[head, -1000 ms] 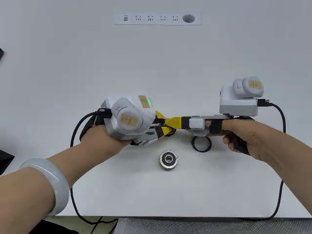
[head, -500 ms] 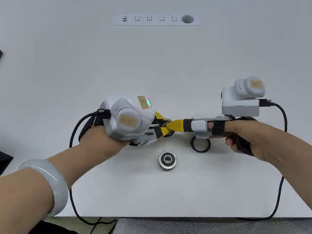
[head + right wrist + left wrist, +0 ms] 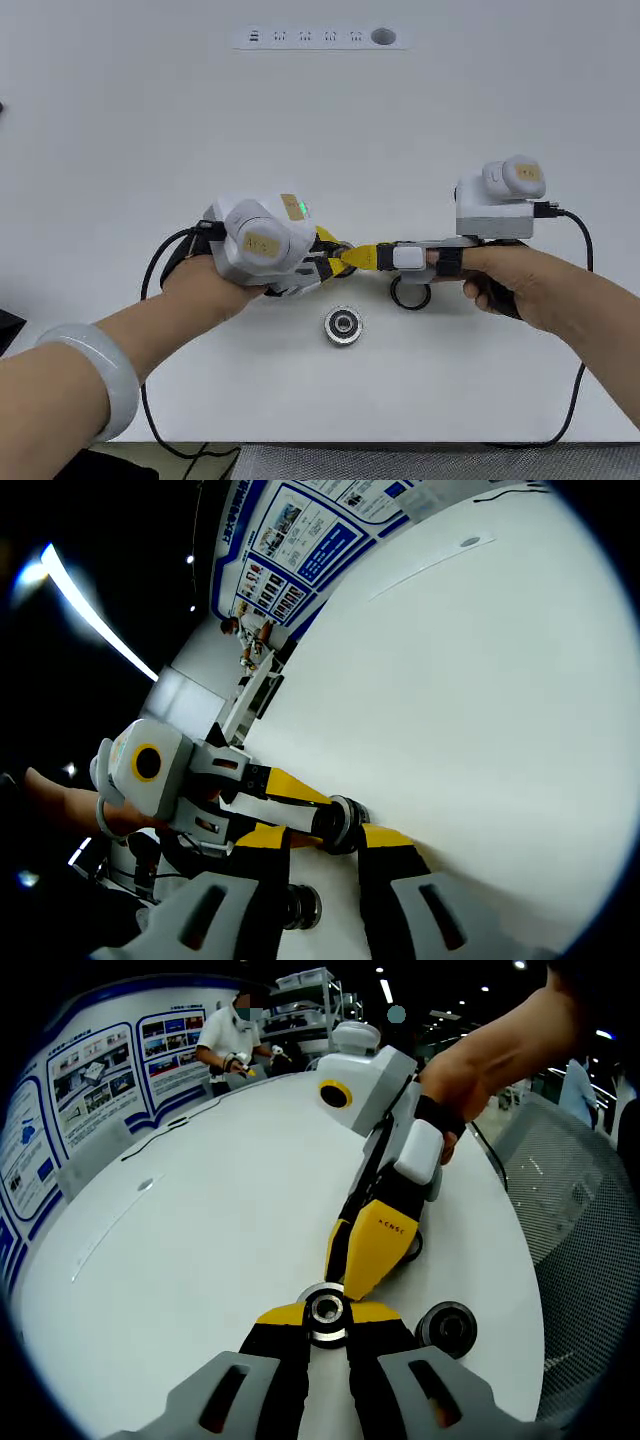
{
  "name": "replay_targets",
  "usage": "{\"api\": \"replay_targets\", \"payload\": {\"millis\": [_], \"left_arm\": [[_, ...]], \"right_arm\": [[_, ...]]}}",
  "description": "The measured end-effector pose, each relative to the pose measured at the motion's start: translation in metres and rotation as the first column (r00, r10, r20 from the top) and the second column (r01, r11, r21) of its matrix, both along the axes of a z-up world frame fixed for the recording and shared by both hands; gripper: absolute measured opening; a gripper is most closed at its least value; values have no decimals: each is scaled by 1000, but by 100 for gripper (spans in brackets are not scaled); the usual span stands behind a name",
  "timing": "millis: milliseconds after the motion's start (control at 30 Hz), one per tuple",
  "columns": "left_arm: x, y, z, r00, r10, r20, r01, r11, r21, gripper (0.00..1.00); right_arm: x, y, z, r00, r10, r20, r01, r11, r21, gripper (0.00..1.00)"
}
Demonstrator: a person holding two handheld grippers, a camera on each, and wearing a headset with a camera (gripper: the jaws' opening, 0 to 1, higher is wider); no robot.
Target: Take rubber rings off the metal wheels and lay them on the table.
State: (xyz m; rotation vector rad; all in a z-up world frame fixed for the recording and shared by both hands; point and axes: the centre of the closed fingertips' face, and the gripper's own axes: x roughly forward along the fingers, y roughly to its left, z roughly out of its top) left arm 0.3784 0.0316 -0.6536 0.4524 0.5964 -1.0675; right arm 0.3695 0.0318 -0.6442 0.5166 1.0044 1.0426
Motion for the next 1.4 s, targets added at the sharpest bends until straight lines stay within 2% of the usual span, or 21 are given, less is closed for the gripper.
{"api": "replay_targets", "payload": {"millis": [567, 933, 1400], "left_arm": [[-1, 0, 0, 1000, 1, 1, -1, 1000, -3, 13], [-1, 0, 0, 1000, -2, 2, 2, 1000, -2, 13], [-1, -1, 0, 1000, -6, 2, 6, 1000, 2, 13]], "right_arm": [[-3, -3, -1, 1000, -8, -6, 8, 1000, 6, 22], [4, -10, -11, 999, -46, -21, 45, 998, -36, 4], [5, -9, -9, 998, -51, -20, 50, 998, -38, 2]]}}
